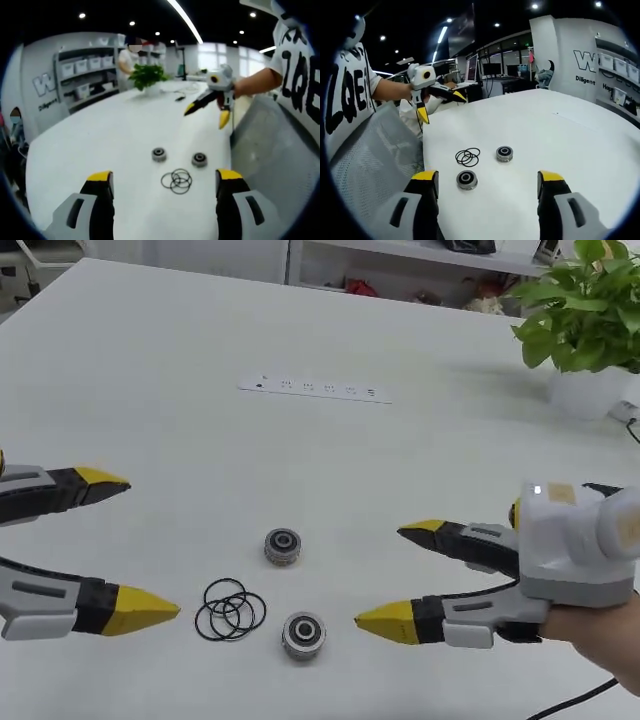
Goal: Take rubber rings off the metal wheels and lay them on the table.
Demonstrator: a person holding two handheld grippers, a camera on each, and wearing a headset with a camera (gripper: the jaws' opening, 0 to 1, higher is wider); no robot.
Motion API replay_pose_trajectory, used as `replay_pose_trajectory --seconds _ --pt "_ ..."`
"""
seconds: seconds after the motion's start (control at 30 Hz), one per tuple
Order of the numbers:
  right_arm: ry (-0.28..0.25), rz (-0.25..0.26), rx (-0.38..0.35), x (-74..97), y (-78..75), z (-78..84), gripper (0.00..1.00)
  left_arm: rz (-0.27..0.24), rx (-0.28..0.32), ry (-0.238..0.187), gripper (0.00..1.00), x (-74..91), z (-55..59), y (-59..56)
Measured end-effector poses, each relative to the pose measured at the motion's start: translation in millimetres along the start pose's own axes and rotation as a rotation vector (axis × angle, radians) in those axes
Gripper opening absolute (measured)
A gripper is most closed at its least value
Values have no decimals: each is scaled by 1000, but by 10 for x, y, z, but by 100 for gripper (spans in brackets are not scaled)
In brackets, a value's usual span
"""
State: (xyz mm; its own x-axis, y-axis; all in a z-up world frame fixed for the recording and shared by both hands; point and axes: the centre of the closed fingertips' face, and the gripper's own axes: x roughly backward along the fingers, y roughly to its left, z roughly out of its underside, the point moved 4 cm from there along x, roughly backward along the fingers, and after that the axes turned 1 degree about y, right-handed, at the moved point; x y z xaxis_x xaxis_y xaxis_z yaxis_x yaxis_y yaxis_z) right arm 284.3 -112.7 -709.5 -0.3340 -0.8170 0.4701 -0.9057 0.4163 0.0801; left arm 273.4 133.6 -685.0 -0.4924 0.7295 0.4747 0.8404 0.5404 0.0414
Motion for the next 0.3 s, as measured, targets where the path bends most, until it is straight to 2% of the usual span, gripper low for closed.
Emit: replay_pose_trajectory --seconds 0.3 --pt "8 13 47 78 -9 69 86 4 -3 11 85 -9 27 -27"
